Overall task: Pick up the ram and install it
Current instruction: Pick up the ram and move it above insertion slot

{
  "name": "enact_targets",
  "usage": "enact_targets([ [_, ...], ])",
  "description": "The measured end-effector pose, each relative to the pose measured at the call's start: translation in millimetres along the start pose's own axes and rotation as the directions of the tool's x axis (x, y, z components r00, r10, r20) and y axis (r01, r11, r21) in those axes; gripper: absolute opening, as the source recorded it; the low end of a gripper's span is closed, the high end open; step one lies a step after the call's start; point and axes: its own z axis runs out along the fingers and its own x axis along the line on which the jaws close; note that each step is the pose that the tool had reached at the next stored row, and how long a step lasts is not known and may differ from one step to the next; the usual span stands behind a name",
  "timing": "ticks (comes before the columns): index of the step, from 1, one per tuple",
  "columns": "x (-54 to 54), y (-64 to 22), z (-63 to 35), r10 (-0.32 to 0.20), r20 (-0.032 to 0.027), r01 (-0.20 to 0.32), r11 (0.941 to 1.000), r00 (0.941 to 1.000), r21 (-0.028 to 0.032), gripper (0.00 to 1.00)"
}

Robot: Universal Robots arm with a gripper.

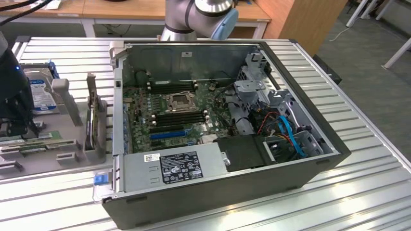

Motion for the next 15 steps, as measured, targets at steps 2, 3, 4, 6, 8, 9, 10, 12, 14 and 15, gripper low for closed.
enact_targets([
  [2, 0.0, 0.1, -3.3, 0.001, 0.0, -0.001, 1.0, 1.0, 0.0001, 0.12],
  [3, -0.1, 0.1, -4.8, 0.001, 0.0001, -0.001, 1.0, 1.0, 0.0001, 0.12],
  [4, -0.1, 0.2, -6.6, 0.001, 0.0, -0.001, 1.0, 1.0, 0.0001, 0.12],
  [6, -0.2, 0.3, -9.7, 0.002, 0.0001, -0.002, 1.0, 1.0, 0.0001, 0.12],
  [8, -0.2, 0.5, -13.0, 0.002, 0.0001, -0.002, 1.0, 1.0, 0.0001, 0.12],
  [9, -0.3, 0.5, -14.6, 0.002, 0.0001, -0.002, 1.0, 1.0, 0.0001, 0.12],
  [10, -0.3, 0.6, -16.2, 0.003, 0.0001, -0.003, 1.0, 1.0, 0.0001, 0.12],
  [12, -0.4, 0.7, -19.5, 0.003, 0.0001, -0.003, 1.0, 1.0, 0.0001, 0.12],
  [14, -0.4, 0.8, -22.7, 0.003, 0.0001, -0.003, 1.0, 1.0, 0.0, 0.12],
  [15, -0.4, 0.9, -24.4, 0.003, 0.0001, -0.003, 1.0, 1.0, 0.0001, 0.12],
])
